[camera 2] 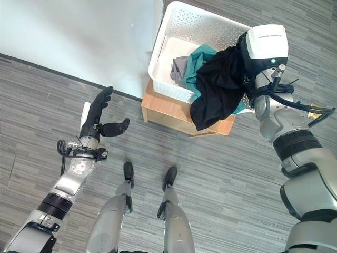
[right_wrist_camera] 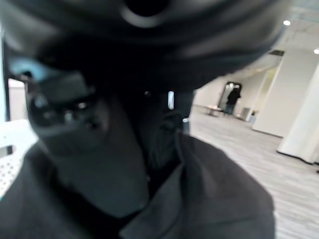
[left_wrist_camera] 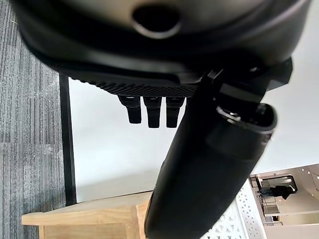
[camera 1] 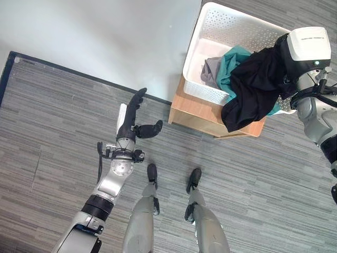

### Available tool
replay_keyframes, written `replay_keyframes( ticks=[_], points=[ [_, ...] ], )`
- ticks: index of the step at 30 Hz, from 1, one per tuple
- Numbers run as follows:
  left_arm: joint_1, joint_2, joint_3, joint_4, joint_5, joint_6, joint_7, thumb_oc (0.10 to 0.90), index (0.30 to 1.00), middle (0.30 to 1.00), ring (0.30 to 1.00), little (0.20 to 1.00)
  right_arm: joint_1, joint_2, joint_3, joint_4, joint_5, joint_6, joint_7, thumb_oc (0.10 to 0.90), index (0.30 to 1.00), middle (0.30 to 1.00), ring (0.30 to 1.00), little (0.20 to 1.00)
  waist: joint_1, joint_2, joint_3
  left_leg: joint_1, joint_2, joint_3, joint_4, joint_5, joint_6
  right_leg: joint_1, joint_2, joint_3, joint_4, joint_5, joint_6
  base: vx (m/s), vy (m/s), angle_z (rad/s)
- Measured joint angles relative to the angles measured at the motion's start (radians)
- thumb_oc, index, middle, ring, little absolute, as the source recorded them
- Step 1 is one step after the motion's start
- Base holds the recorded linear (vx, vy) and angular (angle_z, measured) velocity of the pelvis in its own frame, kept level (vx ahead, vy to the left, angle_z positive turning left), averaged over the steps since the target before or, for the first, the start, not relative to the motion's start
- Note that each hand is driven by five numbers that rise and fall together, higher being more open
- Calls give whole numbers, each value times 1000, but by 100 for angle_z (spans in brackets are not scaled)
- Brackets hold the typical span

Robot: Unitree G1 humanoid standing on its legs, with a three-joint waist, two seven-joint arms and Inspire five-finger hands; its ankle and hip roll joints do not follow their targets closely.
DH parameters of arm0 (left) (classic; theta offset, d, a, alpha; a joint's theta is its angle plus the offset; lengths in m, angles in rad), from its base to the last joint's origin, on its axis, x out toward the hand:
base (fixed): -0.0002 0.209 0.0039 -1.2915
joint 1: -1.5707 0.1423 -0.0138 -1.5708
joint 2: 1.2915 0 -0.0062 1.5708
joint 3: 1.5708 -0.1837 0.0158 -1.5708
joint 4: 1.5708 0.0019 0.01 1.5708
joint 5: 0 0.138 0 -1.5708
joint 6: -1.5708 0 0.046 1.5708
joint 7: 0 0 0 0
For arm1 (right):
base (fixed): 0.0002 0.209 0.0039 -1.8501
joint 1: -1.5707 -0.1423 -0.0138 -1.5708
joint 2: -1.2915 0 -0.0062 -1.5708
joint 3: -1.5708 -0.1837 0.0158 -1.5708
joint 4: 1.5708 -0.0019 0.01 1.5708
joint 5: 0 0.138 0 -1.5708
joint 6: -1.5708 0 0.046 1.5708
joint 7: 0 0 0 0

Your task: Pick up bed clothes into laundry basket.

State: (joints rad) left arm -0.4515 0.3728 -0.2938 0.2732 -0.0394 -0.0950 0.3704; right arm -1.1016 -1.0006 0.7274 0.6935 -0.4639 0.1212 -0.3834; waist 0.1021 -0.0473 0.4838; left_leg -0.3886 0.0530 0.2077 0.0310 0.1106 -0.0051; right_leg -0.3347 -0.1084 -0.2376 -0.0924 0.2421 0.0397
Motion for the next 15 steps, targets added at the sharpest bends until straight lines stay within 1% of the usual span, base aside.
replay_keyframes(
  ticks=[3, 5, 7, 8, 9, 11, 12, 13, 15],
  points=[
    [0, -3, 2, 0, 1, 0, 0, 800, 900, 900, 900, 900, -2, 0, -24, -20, -22, 12, -10, 400, 300, 300, 300, 300, 5, 11, 6, -3, 0, -3, 0, 0, 0, 0, 0, -5, 0, 0, 0, 15, -4, 2],
    [2, -6, 12, 0, 1, 0, 0, 800, 900, 900, 900, 900, -13, -2, -40, -90, -38, 34, -32, 400, 300, 300, 300, 300, 7, 19, 11, -3, 0, -3, 0, 0, -1, -1, 0, -5, 0, 0, 0, 35, -5, 1],
    [0, -7, 16, -1, 1, 0, 0, 800, 900, 900, 900, 900, -49, -10, -25, -123, -50, 37, -41, 400, 300, 300, 300, 300, 7, 22, 12, -2, 1, -5, 0, -1, -3, 3, 1, -7, 0, 0, 0, 43, -12, 1],
    [-1, -8, 18, -1, 1, 0, -1, 800, 900, 900, 900, 900, -100, -30, 12, -138, -55, 35, -41, 400, 300, 300, 300, 300, 7, 25, 13, -2, 0, -5, 0, -3, -6, 3, 0, -8, 0, 0, 0, 35, -10, 1],
    [-1, -11, 19, -1, 1, -1, -1, 800, 900, 900, 900, 900, -174, -66, 73, -160, -61, 32, -43, 400, 300, 300, 300, 300, 8, 29, 15, 0, 0, -5, 1, 2, -2, 4, 0, -8, 0, 0, 0, 49, -11, 3],
    [-1, -17, 18, -1, 1, -2, -2, 800, 900, 900, 900, 900, -275, -86, 110, -160, -80, 21, -66, 400, 300, 300, 300, 300, 10, 30, 15, 6, 2, -9, 1, 4, -4, 12, 2, -11, 0, 1, -2, 95, -24, 4],
    [-2, -27, 15, 0, 0, -2, -7, 800, 900, 900, 900, 900, -497, -148, 299, -169, -71, 5, -65, 400, 300, 300, 300, 300, 15, 33, 17, 30, 2, -7, 1, 4, -4, 34, 3, -20, 0, 1, -2, 102, -30, 3],
    [-2, -34, 10, 4, 0, -2, -8, 800, 900, 900, 900, 900, -534, -173, 304, -196, -71, -3, -71, 400, 300, 300, 300, 300, 19, 33, 17, 48, 6, -8, 1, 4, -4, 54, 6, -23, 0, 0, -2, 91, -32, 12],
    [0, -35, -13, 8, -1, -4, -9, 800, 900, 900, 900, 900, -595, -186, 298, -208, -69, -5, -107, 400, 300, 300, 300, 300, 25, 35, 15, 96, 18, -10, -7, 4, -4, 106, 17, -46, 0, 8, -13, 76, -19, 18]
  ],
)
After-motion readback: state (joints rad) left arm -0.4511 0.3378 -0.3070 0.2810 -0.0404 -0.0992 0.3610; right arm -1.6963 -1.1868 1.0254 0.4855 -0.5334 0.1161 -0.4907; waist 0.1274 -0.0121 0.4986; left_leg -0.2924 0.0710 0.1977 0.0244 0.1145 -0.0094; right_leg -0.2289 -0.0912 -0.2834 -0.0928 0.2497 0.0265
